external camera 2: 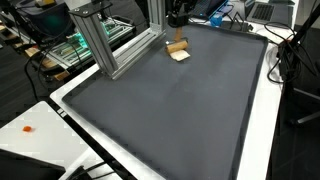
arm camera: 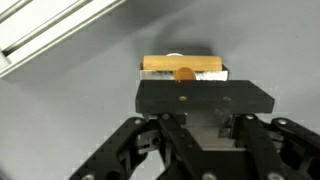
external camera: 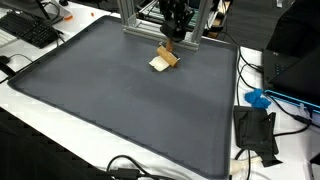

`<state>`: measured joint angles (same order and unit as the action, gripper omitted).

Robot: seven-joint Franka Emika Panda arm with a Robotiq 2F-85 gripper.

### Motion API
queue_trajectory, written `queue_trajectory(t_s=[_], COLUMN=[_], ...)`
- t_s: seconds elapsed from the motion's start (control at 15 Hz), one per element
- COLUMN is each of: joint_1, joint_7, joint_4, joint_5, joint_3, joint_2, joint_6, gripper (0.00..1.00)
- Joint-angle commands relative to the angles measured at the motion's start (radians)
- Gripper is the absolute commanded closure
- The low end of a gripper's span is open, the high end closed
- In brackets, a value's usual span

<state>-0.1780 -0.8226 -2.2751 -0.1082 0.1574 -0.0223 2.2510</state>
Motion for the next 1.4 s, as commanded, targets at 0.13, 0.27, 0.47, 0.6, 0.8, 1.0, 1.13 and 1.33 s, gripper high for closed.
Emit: queue_trajectory(t_s=[0.13,0.27,0.47,0.6,0.8,1.0,1.13,1.33], joint_1=[0.016,0.021,0.032,0.035,0.029,0.026,0.026,0.027], joint_7=[-0.075,-0.101,-0.144,-0.155,-0.079,-0.011,0.03,0.07], joint_4=[-0.078,-0.087,-0.099,-0.101,-0.096,-0.087,-0.077,-0.067], joint_5=[-0.132,-0.165,-0.229,-0.25,-0.148,-0.07,-0.034,-0.011], joint_3=[-0.012,-0.015,-0.024,-0.032,-0.026,-0.02,-0.019,-0.021], joint_2=[-0.015,-0.014,-0.022,-0.033,-0.041,-0.038,-0.037,-0.034], joint_6=[0.17,0.2,0.261,0.284,0.246,0.18,0.138,0.088], gripper=[0.78,0.78,0.78,0.78,0.78,0.78,0.78,0.78])
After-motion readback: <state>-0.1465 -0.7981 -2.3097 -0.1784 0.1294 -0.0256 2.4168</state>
